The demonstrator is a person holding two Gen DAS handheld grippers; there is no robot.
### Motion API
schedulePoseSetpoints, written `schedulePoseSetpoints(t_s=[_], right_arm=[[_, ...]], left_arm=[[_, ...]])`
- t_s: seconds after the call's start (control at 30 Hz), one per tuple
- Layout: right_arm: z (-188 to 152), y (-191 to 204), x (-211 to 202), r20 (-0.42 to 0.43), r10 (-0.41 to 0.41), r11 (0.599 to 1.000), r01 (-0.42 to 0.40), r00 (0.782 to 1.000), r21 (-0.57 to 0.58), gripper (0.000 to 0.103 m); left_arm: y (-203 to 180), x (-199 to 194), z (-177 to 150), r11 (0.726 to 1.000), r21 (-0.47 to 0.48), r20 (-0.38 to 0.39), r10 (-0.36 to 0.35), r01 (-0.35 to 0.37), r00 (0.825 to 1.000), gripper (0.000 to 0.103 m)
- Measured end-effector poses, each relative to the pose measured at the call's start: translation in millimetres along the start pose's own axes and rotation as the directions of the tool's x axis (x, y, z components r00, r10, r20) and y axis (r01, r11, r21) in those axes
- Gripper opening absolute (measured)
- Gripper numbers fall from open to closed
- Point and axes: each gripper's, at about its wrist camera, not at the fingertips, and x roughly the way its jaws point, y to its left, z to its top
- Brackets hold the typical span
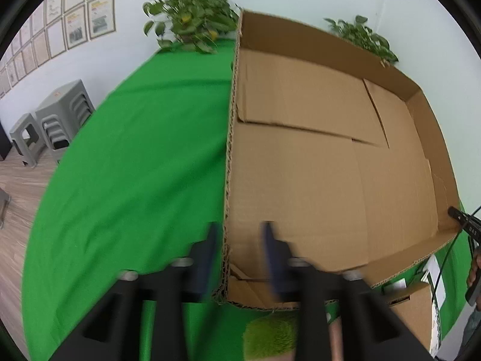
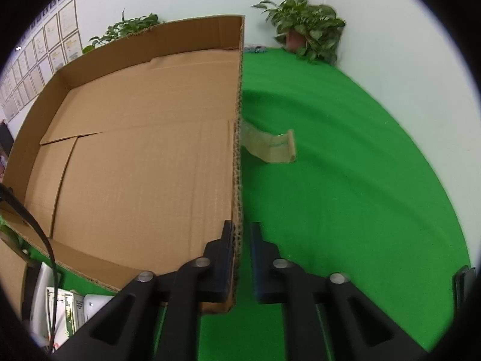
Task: Organize objects
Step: 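Lift the left tool away from the cardboard box edge toward the plush pig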
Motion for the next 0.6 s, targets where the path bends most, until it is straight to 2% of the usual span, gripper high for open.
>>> schedulePoseSetpoints(t_s=[0.13, 0.23, 0.43, 0.53, 0.6], right_arm=[[-1.3, 4.2, -1.7, 0.016, -0.013, 1.000, 0.014, 1.000, -0.027, 0.005], [2.0, 0.6, -0.3, 0.021, -0.012, 1.000, 0.012, 1.000, -0.018, 0.004], [5.9, -3.4, -1.7, 0.021, -0.008, 1.000, 0.009, 1.000, -0.014, 0.004], [3.1, 0.8, -8.3, 0.030, -0.019, 1.000, 0.020, 0.999, -0.024, 0.005], [1.7, 6.1, -18.8, 0.057, -0.022, 0.999, 0.024, 0.998, -0.038, 0.025]], left_arm=[[-0.8, 2.3, -2.0, 0.999, 0.016, 0.011, 0.029, -0.029, 1.000, 0.006], [1.9, 6.5, -2.2, 1.000, 0.007, 0.003, 0.013, -0.013, 1.000, 0.005], [-1.7, 3.7, -9.5, 0.999, 0.019, 0.005, 0.030, -0.030, 1.000, 0.005], [-2.8, -9.7, -15.2, 0.997, 0.018, 0.042, 0.079, -0.080, 0.996, 0.017], [-4.1, -29.4, -14.5, 0.992, 0.020, 0.108, 0.123, -0.126, 0.986, 0.031]])
